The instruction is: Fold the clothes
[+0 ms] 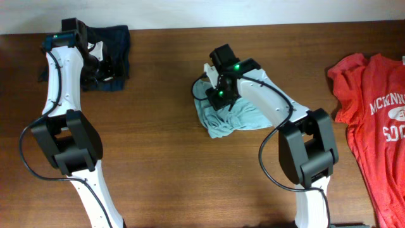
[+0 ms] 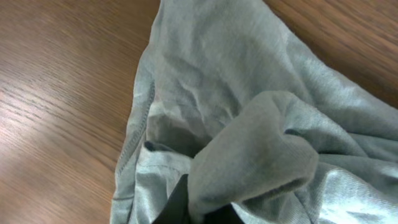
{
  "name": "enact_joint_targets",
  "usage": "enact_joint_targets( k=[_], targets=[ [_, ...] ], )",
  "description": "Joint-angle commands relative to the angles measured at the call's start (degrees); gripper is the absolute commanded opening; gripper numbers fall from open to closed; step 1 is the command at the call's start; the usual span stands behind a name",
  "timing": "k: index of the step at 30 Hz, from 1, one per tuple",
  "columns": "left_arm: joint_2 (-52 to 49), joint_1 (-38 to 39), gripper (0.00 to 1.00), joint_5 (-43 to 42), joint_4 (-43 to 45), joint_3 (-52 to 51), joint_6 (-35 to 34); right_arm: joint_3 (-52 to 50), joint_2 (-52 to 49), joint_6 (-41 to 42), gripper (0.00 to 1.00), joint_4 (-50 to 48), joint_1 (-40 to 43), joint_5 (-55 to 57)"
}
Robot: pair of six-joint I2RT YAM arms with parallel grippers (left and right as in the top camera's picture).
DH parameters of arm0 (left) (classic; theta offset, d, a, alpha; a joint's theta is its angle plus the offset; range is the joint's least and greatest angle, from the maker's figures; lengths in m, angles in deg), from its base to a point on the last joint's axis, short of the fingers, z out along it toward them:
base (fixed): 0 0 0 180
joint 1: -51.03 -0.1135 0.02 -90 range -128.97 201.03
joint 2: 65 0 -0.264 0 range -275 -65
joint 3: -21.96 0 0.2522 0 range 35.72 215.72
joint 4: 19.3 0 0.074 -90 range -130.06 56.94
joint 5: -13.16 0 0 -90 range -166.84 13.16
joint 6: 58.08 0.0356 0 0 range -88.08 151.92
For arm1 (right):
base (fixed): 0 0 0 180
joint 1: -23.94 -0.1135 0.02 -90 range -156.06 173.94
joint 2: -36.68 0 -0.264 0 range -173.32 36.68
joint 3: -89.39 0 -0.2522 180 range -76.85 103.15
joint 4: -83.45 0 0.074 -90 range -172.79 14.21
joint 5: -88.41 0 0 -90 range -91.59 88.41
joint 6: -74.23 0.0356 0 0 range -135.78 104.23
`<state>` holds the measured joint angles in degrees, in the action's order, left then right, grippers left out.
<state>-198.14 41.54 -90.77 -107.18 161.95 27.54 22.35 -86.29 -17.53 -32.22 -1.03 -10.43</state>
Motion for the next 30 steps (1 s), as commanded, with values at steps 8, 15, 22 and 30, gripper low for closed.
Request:
enact_joint_targets(
  k=[8, 15, 22, 30],
  targets=[
    [-0.24, -0.04, 0.99, 0.20, -0.02, 0.76, 0.09, 0.00, -0.31, 0.50, 0.08, -1.11, -1.29, 0.42],
    [-0.24, -0.04, 0.99, 0.20, -0.02, 0.79, 0.09, 0.00, -0.31, 0.72, 0.15, -1.36, -1.29, -4.46],
    [-0.26, -0.04, 0.99, 0.20, -0.02, 0.79, 0.09, 0.00, -0.31, 2.25, 0.23, -1.36, -1.79, -5.03],
    [-0.26, -0.04, 0.99, 0.20, -0.02, 0.76, 0.09, 0.04, -0.28, -4.39, 0.71, -1.75, -2.27, -25.86]
  ],
)
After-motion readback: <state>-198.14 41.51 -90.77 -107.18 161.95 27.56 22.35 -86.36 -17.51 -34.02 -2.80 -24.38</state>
